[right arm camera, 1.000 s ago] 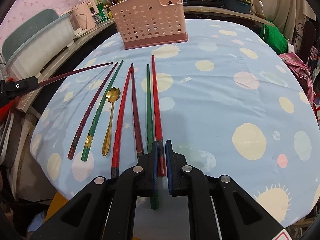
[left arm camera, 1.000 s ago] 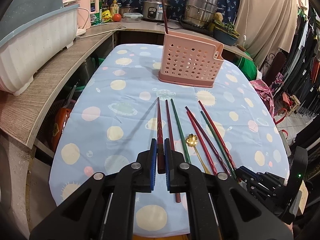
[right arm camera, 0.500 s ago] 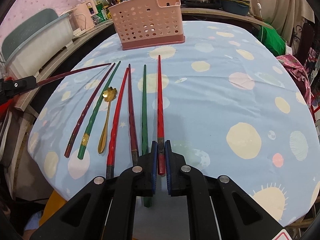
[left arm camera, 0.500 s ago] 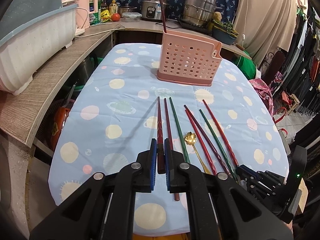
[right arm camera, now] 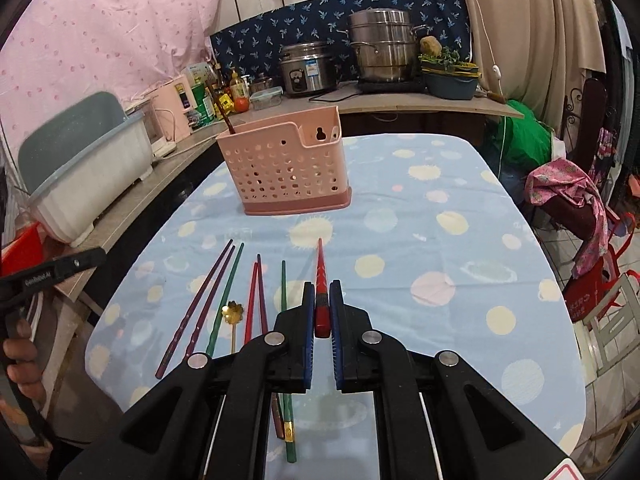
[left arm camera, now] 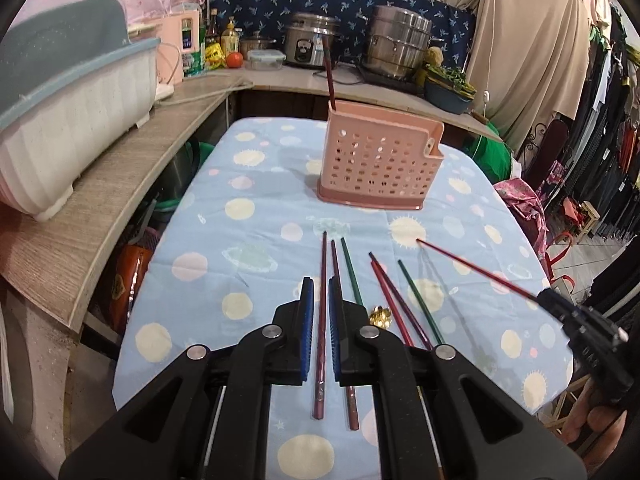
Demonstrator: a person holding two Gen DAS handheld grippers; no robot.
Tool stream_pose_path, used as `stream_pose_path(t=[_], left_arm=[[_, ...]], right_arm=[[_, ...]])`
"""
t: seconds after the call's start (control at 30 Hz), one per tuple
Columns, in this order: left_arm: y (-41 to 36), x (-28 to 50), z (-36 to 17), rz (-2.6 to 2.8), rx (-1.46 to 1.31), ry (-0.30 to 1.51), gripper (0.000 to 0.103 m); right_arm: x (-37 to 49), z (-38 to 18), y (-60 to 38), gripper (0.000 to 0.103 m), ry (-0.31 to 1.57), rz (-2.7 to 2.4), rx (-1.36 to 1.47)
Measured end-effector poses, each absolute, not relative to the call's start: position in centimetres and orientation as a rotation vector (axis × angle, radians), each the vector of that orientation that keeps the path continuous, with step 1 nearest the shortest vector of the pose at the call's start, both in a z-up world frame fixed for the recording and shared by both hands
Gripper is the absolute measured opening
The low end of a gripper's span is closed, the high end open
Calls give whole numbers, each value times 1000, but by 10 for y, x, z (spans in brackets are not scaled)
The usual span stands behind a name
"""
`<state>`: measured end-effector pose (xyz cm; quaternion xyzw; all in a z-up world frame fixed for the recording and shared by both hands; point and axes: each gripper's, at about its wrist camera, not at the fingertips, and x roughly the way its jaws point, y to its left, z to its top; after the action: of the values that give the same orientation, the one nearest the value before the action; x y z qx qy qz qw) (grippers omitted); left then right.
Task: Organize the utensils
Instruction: 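Lift both chopsticks with both tools and carry them over the pink holder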
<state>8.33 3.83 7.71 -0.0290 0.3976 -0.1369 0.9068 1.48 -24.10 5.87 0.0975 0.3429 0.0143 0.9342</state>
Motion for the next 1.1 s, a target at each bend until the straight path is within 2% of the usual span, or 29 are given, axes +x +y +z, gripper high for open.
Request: stream_pose_path(t=[0.07, 0.3, 0.53, 0.6, 0.67, 0.9, 1.1], left_arm=[[39, 80, 61, -305, -63, 856, 8], [30, 70, -9, -330, -43, 1004, 19], [23, 68, -42, -325, -21, 1059, 18], [22, 67, -42, -327, -10, 1049, 16], [22, 66, -42, -325, -5, 1048, 7], [29, 68, -18, -326, -24, 1006, 7], [39, 89, 49, -329, -53, 868, 7]], right_arm=[[12, 60, -243, 8, 697, 26, 206], [6, 49, -242, 8, 723, 23, 233], [4, 48, -240, 8, 725, 24, 236], [3, 47, -238, 8, 727, 25, 237], [2, 47, -237, 8, 729, 26, 237], [4, 57, -237, 8, 708, 27, 228], [21, 91, -243, 8, 643, 37, 192]])
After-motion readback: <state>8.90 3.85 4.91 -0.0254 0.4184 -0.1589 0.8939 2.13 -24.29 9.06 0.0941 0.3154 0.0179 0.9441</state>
